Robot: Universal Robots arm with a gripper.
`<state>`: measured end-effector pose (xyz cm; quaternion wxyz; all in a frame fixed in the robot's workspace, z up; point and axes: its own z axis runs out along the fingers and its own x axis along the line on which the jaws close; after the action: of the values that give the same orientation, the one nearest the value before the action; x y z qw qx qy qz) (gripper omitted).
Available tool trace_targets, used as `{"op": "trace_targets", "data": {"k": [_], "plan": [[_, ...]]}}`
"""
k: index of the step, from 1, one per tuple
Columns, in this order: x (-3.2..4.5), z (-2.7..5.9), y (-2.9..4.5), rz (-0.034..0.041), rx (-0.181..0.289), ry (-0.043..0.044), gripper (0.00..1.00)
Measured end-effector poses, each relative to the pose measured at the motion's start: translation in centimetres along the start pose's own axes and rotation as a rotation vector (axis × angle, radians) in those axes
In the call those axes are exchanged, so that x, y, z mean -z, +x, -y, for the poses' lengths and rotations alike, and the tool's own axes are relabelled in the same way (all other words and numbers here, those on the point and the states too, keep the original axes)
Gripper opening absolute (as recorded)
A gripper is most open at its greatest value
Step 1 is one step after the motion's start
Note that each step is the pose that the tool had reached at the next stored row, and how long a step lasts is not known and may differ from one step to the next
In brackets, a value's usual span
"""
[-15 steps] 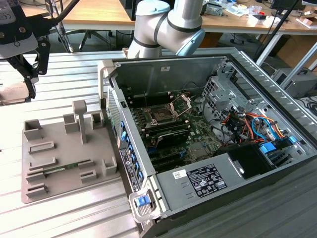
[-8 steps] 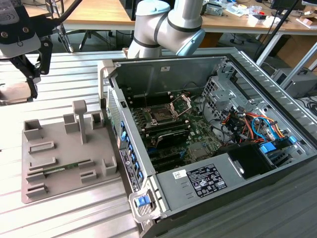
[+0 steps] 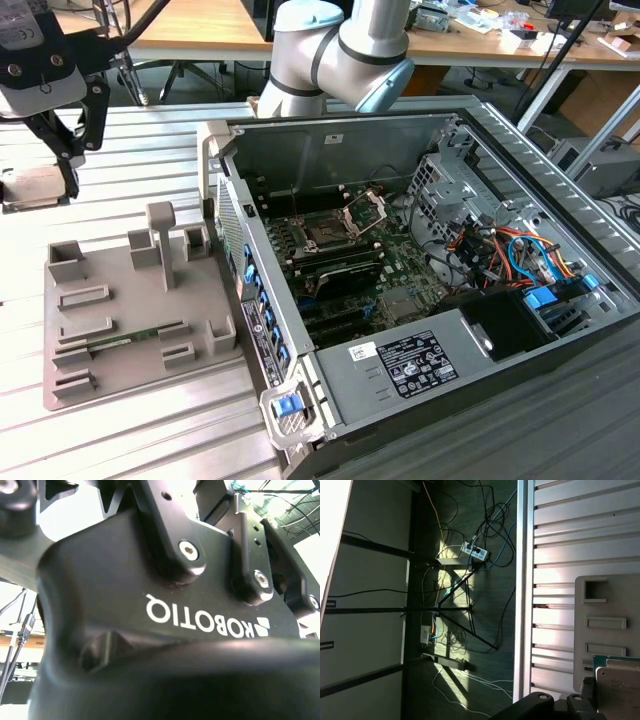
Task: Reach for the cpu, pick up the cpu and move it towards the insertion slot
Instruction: 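Pick up the cpu and move it towards the insertion slot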
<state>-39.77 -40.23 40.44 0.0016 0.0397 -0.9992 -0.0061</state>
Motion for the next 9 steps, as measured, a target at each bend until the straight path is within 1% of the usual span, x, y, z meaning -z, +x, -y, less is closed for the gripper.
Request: {"op": "trace_targets", "data": {"k": [9], "plan": [[0.00, 0.03, -0.42, 0.0000, 0.000, 0.0000, 0.55]]}}
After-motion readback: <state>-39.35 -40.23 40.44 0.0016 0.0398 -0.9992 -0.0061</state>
